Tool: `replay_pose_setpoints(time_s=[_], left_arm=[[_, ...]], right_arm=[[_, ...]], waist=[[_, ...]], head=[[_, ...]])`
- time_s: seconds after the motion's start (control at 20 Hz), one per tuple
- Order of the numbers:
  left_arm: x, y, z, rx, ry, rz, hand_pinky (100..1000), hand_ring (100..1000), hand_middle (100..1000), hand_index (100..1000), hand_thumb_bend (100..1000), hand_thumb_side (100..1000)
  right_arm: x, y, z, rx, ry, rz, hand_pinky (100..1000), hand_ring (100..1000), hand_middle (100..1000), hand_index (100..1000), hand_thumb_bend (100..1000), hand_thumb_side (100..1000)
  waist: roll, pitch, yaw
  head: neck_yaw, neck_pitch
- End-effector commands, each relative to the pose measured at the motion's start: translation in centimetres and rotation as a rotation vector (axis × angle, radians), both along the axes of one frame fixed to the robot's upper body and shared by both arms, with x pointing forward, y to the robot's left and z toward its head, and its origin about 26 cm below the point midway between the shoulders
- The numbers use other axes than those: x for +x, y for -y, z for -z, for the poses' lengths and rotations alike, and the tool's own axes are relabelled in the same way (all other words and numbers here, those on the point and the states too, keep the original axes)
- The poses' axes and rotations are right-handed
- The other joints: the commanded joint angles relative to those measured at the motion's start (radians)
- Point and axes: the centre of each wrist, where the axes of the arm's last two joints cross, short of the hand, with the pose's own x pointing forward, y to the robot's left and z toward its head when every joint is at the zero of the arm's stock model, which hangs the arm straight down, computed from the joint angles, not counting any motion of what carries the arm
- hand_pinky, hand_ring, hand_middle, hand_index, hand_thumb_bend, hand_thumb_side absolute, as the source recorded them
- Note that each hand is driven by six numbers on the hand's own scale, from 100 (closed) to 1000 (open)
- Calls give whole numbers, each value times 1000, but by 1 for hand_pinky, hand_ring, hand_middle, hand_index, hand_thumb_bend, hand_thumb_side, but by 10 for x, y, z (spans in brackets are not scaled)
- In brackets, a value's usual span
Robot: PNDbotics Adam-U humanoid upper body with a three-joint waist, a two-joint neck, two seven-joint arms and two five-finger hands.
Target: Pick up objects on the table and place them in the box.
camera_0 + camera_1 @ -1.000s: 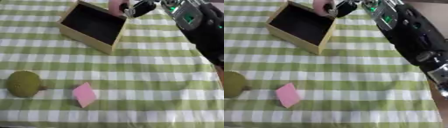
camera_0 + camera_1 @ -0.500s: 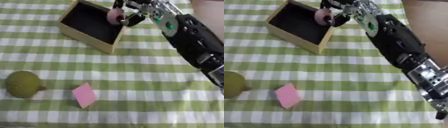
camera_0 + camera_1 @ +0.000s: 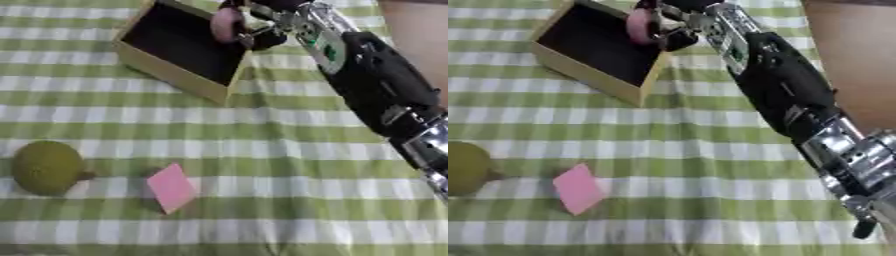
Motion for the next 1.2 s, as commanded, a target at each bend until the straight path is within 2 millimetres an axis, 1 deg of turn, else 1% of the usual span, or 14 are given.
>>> replay_pose_setpoints(time_s=[0.05, 0.1, 0.15, 0.25, 0.55, 0.8, 0.9, 0.95, 1.0, 1.05, 1.1, 1.2], left_arm=[[-3, 2, -8, 4, 31, 15, 802, 762, 715, 810, 291, 709], [-3, 2, -8, 5, 29, 16, 802, 763, 715, 810, 291, 710], [-3, 2, -7, 5, 28, 16, 803, 763, 714, 810, 291, 710], [-3, 2, -7, 5, 26, 17, 803, 763, 714, 810, 291, 709], [-3, 2, -7, 6, 25, 19, 803, 764, 715, 808, 290, 709], [-3, 3, -6, 9, 21, 23, 804, 765, 716, 809, 289, 710], [-3, 3, -6, 10, 20, 22, 804, 766, 716, 808, 288, 710], [-3, 2, -6, 10, 19, 22, 804, 766, 716, 808, 287, 710], [-3, 2, -6, 10, 19, 21, 804, 766, 716, 808, 287, 709], [-3, 2, -6, 11, 19, 20, 804, 766, 716, 808, 287, 709], [-3, 2, -6, 12, 19, 19, 804, 766, 716, 808, 287, 708], [-3, 1, -6, 14, 19, 16, 804, 766, 716, 808, 287, 708]], right_arm=[[0, -3, -5, -15, 23, -11, 907, 908, 846, 924, 100, 476], [0, -4, -7, -14, 30, -16, 907, 909, 847, 924, 100, 486], [-1, -5, -10, -17, 37, -21, 912, 917, 853, 926, 100, 529], [-3, -7, -15, -27, 45, -28, 913, 918, 854, 927, 100, 545], [-9, -12, -27, -17, 48, -53, 916, 922, 857, 931, 100, 538], [-15, -17, -42, 13, 70, -73, 917, 922, 857, 931, 100, 510], [-18, -19, -50, 33, 87, -82, 916, 920, 855, 931, 100, 487], [-20, -20, -54, 45, 96, -86, 914, 917, 852, 929, 100, 447], [-23, -20, -60, 60, 108, -88, 913, 915, 850, 929, 100, 433], [-26, -20, -65, 74, 121, -89, 910, 912, 846, 926, 100, 396], [-30, -19, -71, 88, 136, -89, 907, 907, 841, 923, 100, 349], [-40, -18, -82, 112, 169, -93, 903, 900, 832, 917, 100, 298]], waist=[[-8, -3, 1], [-8, -3, 0], [-8, -4, -1], [-7, -6, -3], [-6, -13, -7], [-7, -16, -11], [-6, -19, -12], [-6, -20, -13], [-5, -22, -14], [-4, -23, -15], [-4, -25, -16], [-4, -28, -19]], head=[[-1, -7], [-1, -6], [0, -5], [0, -4], [1, -1], [1, 0], [1, 2], [2, 3], [3, 4], [4, 6], [6, 7], [12, 10]])
